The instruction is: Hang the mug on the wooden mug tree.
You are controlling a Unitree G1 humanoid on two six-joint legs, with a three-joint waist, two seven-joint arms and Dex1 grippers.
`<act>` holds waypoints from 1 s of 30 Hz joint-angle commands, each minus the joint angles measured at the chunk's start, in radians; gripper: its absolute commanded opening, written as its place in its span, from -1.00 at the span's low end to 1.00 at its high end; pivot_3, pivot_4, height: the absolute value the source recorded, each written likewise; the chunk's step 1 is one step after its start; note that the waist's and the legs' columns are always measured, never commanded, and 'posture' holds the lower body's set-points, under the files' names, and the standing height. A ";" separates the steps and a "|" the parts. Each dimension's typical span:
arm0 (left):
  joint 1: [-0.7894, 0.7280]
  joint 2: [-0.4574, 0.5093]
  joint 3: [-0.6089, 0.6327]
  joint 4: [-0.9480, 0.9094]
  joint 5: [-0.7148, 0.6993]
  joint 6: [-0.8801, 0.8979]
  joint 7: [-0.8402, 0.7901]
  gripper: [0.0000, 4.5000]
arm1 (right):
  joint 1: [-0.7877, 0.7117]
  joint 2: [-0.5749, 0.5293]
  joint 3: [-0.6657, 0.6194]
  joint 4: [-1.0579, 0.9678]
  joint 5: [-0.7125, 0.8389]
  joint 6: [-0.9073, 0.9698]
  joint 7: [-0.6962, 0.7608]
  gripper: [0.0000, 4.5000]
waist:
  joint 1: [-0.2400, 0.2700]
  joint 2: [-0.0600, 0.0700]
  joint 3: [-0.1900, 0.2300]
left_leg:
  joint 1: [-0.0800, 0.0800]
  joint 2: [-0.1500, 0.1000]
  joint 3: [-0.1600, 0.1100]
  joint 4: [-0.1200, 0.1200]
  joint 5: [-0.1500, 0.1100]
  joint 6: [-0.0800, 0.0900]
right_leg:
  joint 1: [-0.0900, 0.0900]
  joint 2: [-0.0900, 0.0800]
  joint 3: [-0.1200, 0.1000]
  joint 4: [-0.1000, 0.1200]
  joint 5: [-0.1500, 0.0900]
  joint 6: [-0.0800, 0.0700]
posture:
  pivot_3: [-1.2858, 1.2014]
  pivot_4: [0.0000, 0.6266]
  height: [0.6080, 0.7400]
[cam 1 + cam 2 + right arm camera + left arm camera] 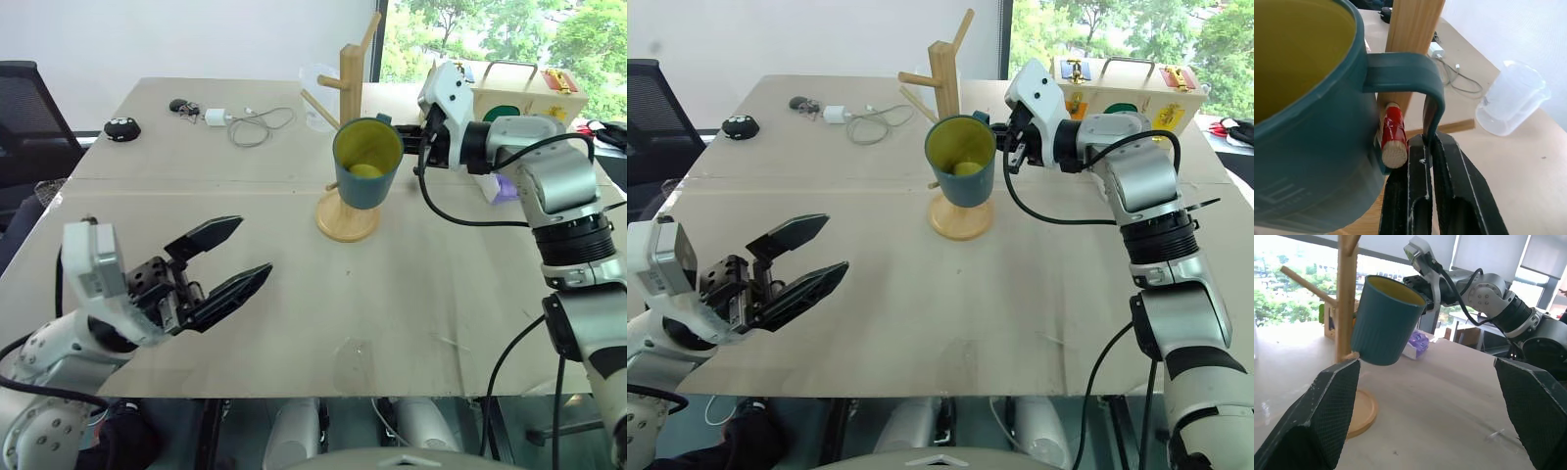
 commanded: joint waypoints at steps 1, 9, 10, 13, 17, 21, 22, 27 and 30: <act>0.034 -0.009 0.049 0.005 0.007 -0.039 -0.045 1.00 | -0.045 0.011 0.017 -0.004 -0.024 -0.021 0.027 -0.99 | -0.002 0.000 0.000 | 0.000 0.000 0.000 0.000 0.000 0.000 | 0.000 0.000 0.000 0.000 0.000 -0.001 | 0.03 -0.52 1.00; 0.050 -0.010 0.067 0.018 0.002 -0.053 -0.062 1.00 | 0.017 -0.046 0.012 -0.073 -0.068 -0.005 0.045 -0.20 | 0.004 0.000 0.000 | 0.000 0.000 -0.001 0.000 0.000 0.000 | 0.000 0.000 -0.001 0.000 -0.001 -0.001 | 0.03 -0.52 1.00; 0.051 -0.009 0.066 0.017 0.000 -0.051 -0.062 1.00 | 0.034 -0.067 -0.005 -0.109 -0.055 0.012 0.048 -0.02 | 0.008 0.000 0.000 | 0.000 0.000 -0.001 0.000 0.000 0.000 | 0.000 -0.001 -0.001 0.000 -0.001 -0.001 | 0.03 -0.52 1.00; 0.053 -0.009 0.050 0.011 -0.005 -0.037 -0.049 1.00 | 0.114 -0.140 -0.074 -0.253 0.000 0.070 0.063 0.16 | 0.007 0.000 0.000 | -0.001 -0.001 -0.001 0.000 0.000 0.000 | 0.000 -0.002 -0.001 -0.001 -0.001 -0.001 | 0.03 -0.52 1.00; 0.048 0.005 -0.009 0.012 0.026 0.000 -0.006 1.00 | 0.259 -0.217 -0.202 -0.438 0.105 0.155 0.064 0.16 | 0.003 0.000 0.000 | -0.001 0.000 -0.001 -0.001 0.000 0.000 | 0.000 -0.002 -0.002 -0.001 0.000 0.000 | 0.03 -0.52 1.00; 0.056 0.017 -0.069 0.035 0.133 0.005 0.016 1.00 | 0.501 -0.286 -0.363 -0.640 0.194 0.226 0.039 0.16 | 0.005 0.000 0.000 | 0.000 0.000 -0.002 -0.001 -0.003 0.005 | 0.000 -0.002 -0.002 0.000 0.000 0.000 | 0.03 -0.52 1.00; 0.060 0.018 -0.077 0.046 0.162 0.001 0.020 1.00 | 0.572 -0.293 -0.402 -0.688 0.211 0.239 0.029 0.16 | 0.006 0.000 0.000 | 0.000 0.000 -0.002 -0.001 -0.003 0.005 | 0.001 -0.002 -0.002 0.000 0.000 0.000 | 0.03 -0.52 1.00; 0.079 0.026 -0.104 0.112 0.286 -0.021 0.005 1.00 | 1.032 -0.260 -0.626 -0.885 0.184 0.134 0.001 0.16 | 0.015 0.000 0.000 | 0.000 0.000 -0.002 -0.001 -0.003 0.005 | 0.001 -0.001 -0.002 -0.001 -0.001 -0.001 | 0.03 -0.52 1.00; 0.078 0.039 -0.108 0.166 0.329 -0.035 -0.025 1.00 | 1.218 -0.219 -0.694 -0.938 0.165 0.065 -0.020 0.16 | 0.015 0.000 0.000 | 0.001 0.000 -0.001 -0.001 -0.003 0.005 | 0.001 0.000 0.000 -0.001 -0.001 0.000 | 0.03 -0.52 1.00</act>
